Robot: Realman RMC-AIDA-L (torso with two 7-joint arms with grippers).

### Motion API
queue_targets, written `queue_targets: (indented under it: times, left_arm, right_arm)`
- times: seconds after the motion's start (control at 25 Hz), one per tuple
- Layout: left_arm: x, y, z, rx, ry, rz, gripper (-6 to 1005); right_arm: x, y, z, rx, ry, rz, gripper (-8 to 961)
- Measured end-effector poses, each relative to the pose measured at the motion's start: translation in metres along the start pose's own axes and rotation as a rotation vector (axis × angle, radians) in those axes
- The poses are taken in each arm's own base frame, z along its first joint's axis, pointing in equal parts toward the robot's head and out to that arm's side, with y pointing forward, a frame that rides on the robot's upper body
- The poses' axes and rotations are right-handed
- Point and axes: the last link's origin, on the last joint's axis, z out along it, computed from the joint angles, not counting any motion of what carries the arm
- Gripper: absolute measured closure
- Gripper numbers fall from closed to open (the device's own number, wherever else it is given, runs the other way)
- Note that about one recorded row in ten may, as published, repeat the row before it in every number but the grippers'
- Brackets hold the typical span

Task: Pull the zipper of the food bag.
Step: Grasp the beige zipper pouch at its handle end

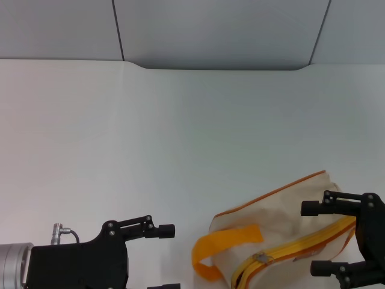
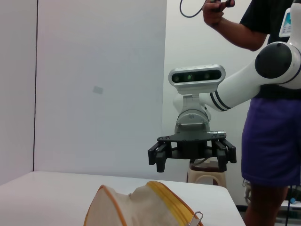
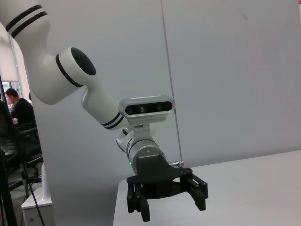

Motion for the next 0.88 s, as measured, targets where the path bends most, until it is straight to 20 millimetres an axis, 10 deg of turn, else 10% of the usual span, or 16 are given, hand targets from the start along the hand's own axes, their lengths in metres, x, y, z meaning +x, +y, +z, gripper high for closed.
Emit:
queue_targets:
  times: [0.88]
  left_arm:
    - [-0.041,0.043,0.036,0.274,0.103,0.096,236]
  right_arm:
    - [-0.007,-0.003,-0.001,0.043,-0.060,-0.029,108]
